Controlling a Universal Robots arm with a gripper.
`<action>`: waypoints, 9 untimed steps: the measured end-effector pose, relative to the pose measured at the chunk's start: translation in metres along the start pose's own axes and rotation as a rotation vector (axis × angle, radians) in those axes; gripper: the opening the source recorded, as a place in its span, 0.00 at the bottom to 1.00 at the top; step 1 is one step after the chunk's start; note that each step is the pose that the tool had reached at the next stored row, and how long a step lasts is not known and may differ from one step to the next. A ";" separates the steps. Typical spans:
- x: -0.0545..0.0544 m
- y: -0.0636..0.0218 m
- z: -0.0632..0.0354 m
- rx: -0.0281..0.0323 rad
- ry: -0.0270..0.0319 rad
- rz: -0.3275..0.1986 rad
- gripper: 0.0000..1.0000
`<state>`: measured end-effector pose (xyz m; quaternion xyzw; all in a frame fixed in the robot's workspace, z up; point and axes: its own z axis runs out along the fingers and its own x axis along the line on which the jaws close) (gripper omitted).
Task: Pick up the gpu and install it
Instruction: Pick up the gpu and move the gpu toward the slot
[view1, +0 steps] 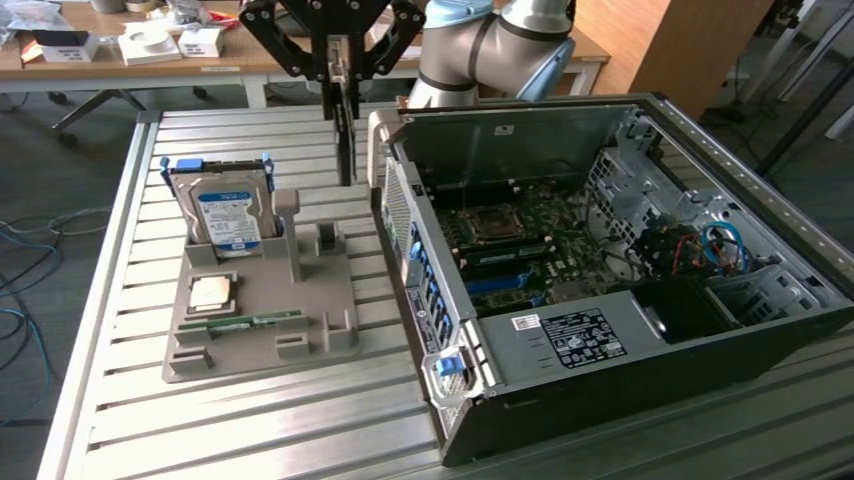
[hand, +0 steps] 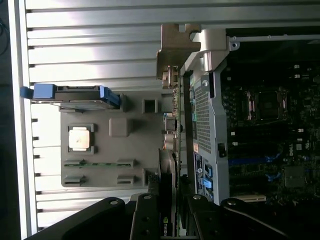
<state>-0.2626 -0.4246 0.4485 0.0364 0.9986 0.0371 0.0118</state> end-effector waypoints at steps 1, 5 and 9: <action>-0.002 0.0002 0.0001 0.0000 0.0000 0.000 0.26; -0.012 0.0008 0.0002 0.0001 0.0001 0.000 0.26; -0.023 0.0016 0.0006 -0.0001 0.0001 0.000 0.26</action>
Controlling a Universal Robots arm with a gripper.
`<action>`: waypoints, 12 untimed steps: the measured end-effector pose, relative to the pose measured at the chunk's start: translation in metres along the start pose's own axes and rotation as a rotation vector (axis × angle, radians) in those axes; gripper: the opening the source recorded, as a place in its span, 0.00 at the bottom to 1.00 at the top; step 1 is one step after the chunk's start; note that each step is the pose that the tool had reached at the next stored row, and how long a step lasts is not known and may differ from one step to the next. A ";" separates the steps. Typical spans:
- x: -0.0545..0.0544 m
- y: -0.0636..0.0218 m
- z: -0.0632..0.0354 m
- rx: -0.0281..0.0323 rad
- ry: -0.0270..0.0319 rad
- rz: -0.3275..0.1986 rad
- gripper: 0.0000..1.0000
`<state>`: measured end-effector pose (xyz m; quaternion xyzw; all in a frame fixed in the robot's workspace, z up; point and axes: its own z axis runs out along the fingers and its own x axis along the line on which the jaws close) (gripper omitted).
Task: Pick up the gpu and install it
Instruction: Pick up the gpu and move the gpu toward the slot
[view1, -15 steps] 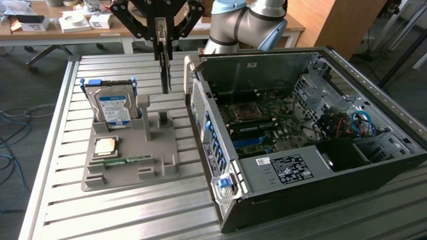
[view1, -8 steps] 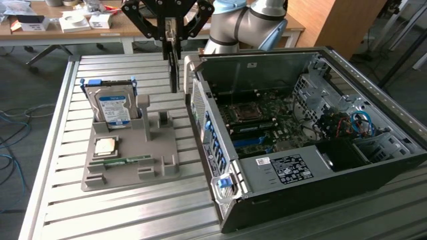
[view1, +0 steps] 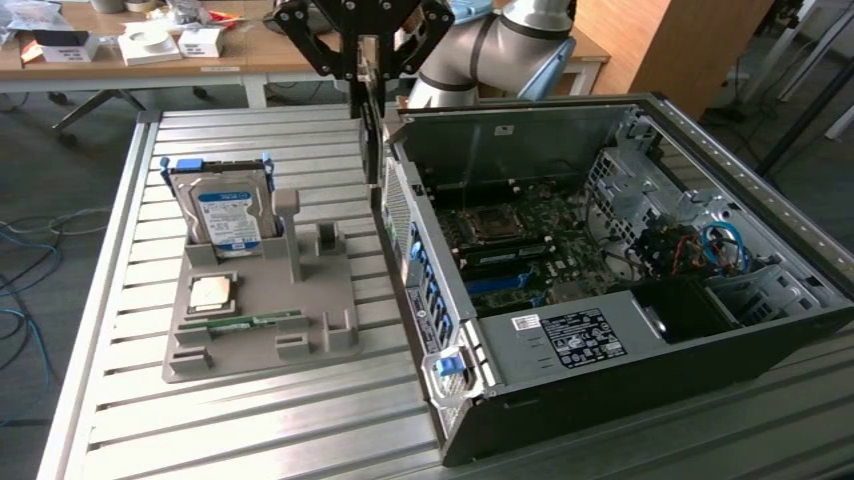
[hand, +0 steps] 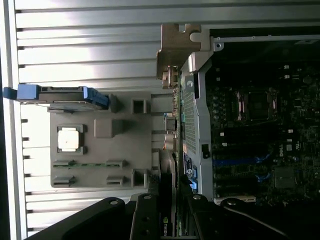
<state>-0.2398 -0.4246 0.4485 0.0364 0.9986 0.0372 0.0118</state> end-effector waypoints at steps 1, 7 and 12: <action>-0.003 0.0002 0.0001 -0.0001 0.0000 0.000 0.26; -0.019 0.0013 0.0004 -0.0002 0.0001 0.000 0.26; -0.032 0.0023 0.0009 -0.0005 0.0000 0.000 0.26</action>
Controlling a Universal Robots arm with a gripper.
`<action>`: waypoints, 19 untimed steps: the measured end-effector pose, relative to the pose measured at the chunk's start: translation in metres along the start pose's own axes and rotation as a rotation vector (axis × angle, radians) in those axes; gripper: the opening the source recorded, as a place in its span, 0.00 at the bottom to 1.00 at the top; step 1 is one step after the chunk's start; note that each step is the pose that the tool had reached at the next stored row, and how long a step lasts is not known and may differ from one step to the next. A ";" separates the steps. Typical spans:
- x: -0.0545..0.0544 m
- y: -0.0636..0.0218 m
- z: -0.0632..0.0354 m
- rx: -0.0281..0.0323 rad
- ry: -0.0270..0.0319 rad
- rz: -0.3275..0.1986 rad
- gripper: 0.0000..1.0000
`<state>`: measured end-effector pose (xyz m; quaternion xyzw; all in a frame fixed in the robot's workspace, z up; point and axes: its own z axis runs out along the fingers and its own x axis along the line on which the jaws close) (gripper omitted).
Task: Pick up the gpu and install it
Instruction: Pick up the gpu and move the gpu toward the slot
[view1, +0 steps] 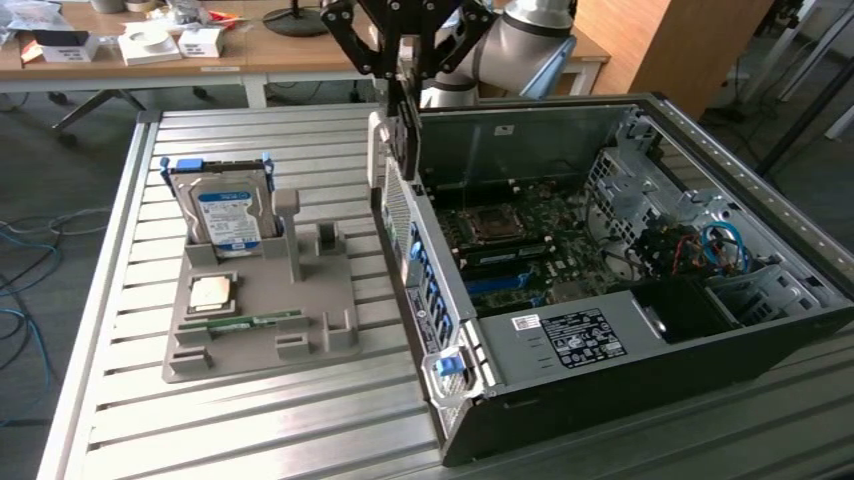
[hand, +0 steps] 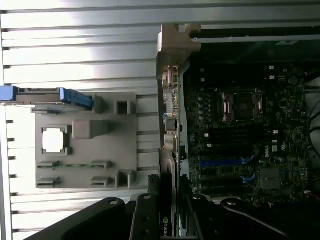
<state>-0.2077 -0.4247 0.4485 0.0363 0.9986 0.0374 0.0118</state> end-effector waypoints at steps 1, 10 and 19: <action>-0.003 0.0002 0.0001 -0.0002 0.0000 0.000 0.26; -0.027 0.0020 0.0007 -0.0007 0.0000 0.000 0.26; -0.054 0.0039 0.0014 -0.0017 0.0002 0.000 0.26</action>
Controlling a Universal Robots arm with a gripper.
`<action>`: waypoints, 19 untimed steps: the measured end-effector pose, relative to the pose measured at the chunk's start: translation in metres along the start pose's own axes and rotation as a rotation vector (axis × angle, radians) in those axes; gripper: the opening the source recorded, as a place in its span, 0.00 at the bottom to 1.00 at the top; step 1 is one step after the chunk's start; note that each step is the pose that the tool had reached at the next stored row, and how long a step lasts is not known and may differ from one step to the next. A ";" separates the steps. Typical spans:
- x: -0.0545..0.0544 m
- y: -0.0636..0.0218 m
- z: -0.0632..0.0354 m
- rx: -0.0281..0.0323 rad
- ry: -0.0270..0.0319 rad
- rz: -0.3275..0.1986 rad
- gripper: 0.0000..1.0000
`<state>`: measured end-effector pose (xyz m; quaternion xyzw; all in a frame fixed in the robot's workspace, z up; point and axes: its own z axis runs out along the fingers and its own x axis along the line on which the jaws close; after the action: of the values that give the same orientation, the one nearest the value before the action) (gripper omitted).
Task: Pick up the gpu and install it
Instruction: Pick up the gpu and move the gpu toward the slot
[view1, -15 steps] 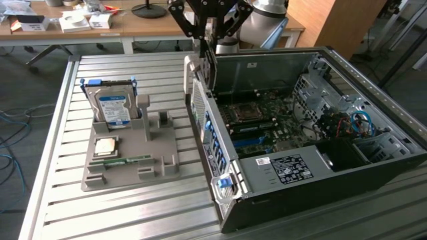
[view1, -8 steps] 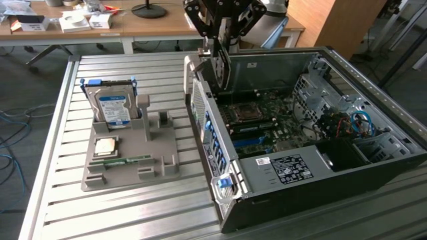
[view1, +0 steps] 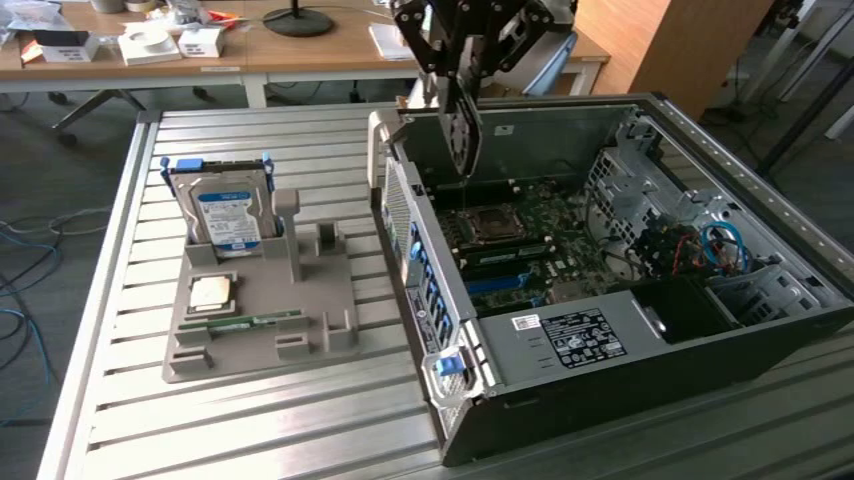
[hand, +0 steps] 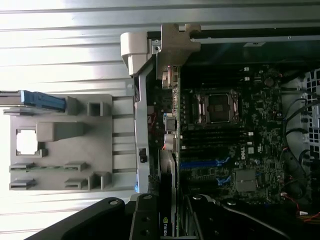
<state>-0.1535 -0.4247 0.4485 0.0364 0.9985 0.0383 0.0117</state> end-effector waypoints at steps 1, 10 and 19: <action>-0.003 0.0002 0.0001 -0.0001 0.0000 0.000 0.26; -0.029 0.0021 0.0008 -0.0014 0.0001 0.000 0.26; -0.057 0.0041 0.0015 -0.0024 0.0002 0.000 0.26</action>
<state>-0.0962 -0.4247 0.4485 0.0365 0.9985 0.0395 0.0117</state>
